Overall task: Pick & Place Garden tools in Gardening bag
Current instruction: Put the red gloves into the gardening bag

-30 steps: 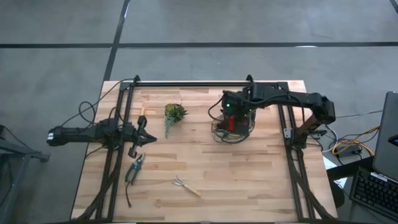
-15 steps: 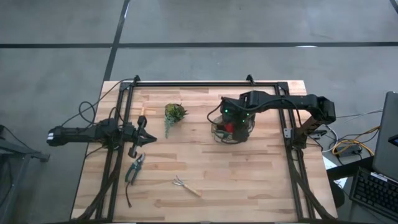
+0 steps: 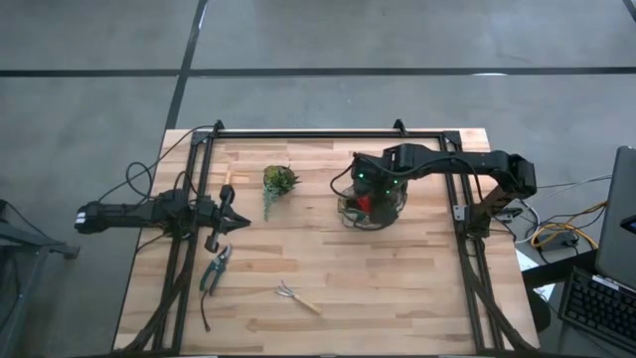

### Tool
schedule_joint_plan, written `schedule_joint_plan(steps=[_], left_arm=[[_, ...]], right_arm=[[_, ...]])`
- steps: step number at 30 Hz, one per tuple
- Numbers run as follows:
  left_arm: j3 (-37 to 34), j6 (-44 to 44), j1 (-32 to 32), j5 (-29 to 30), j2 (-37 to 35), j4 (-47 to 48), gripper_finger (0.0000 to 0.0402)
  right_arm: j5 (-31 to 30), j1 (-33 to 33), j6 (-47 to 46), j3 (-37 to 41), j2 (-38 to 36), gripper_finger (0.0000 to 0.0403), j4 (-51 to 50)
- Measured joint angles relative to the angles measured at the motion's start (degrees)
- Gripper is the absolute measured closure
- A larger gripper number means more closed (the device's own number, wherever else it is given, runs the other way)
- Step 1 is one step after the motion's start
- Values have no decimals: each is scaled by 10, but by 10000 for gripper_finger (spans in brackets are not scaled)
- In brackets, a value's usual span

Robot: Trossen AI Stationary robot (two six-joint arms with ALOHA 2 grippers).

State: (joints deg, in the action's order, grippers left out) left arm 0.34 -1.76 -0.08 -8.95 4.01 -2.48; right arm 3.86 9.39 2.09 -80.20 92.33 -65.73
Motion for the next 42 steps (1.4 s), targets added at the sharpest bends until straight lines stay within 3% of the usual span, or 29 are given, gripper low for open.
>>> schedule_joint_plan(steps=[5, 13, 19, 23, 35, 42], left_arm=[[0, 0, 0, 0, 0, 0, 374], [0, 0, 0, 0, 0, 0, 374], [0, 0, 0, 0, 0, 0, 374], [0, 0, 0, 0, 0, 0, 374], [0, 0, 0, 0, 0, 0, 374], [0, 0, 0, 0, 0, 0, 374]], right_arm=[[-43, 0, -9, -20, -2, 384, -2], [-60, 0, -24, -31, -3, 319, -44], [-161, 0, -42, -31, -5, 282, -95], [-177, 0, -42, -31, -6, 275, -103], [-146, -20, -17, -86, -9, 323, -62], [-139, -16, -4, -68, 9, 387, -48]])
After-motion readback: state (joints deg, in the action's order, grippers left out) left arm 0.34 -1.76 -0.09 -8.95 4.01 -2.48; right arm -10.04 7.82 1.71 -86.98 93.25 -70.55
